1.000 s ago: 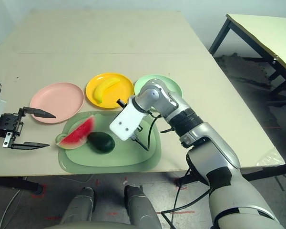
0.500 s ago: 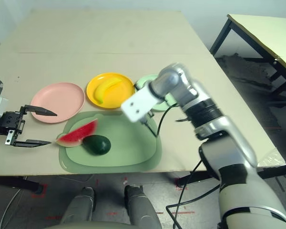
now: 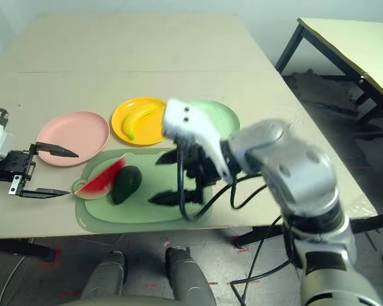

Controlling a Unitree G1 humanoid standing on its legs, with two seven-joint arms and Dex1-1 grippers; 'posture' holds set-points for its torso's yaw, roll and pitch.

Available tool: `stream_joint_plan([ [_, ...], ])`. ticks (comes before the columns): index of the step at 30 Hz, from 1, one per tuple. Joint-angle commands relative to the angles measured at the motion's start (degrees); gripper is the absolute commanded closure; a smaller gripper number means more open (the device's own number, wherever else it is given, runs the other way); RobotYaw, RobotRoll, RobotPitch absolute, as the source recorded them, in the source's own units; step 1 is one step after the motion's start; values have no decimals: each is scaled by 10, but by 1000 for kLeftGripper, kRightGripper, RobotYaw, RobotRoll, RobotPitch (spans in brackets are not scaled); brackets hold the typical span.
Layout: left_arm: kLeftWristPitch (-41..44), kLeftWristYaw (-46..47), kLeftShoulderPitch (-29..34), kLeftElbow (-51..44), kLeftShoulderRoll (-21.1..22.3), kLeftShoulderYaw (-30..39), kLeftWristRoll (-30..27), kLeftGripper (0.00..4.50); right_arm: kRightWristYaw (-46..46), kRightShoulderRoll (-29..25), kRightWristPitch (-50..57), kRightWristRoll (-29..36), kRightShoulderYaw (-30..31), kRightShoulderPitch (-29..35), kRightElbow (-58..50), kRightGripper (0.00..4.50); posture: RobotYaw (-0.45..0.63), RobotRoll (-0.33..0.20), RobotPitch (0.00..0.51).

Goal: Place the fruits into color-matched plates.

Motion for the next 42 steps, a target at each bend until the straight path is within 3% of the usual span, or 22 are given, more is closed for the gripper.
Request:
stream_joint_plan([
  [1,-3,-5,6,-4,17,-2,-5,0,-2,-20,-145,-51,72,-5,53,26,29,0,183],
  [6,0,-5,24,-11,26,13,-8,0,11,-23,-242,-87,102,-55,125,26,47,0,180],
  [10,5,-5,38,-23,23,29,-4,0,-24,-4,-195,-92,101,-77,149,26,76,0,181],
  [17,8,-5,51,-28,24,44,2,0,-152,122,213,10,-42,-90,91,26,75,0,192],
  [20,7,-5,50,-26,25,39,2,0,-223,205,273,27,-71,-84,99,26,74,0,192],
  [22,4,-5,48,-23,26,37,2,0,-259,222,273,39,-73,-78,100,26,71,0,190],
  [31,-3,-5,35,-8,28,31,2,0,-375,209,273,122,-53,-52,104,26,64,0,176],
  [42,-6,-5,40,-8,28,30,1,0,-424,148,273,238,-8,-63,90,26,64,0,184],
])
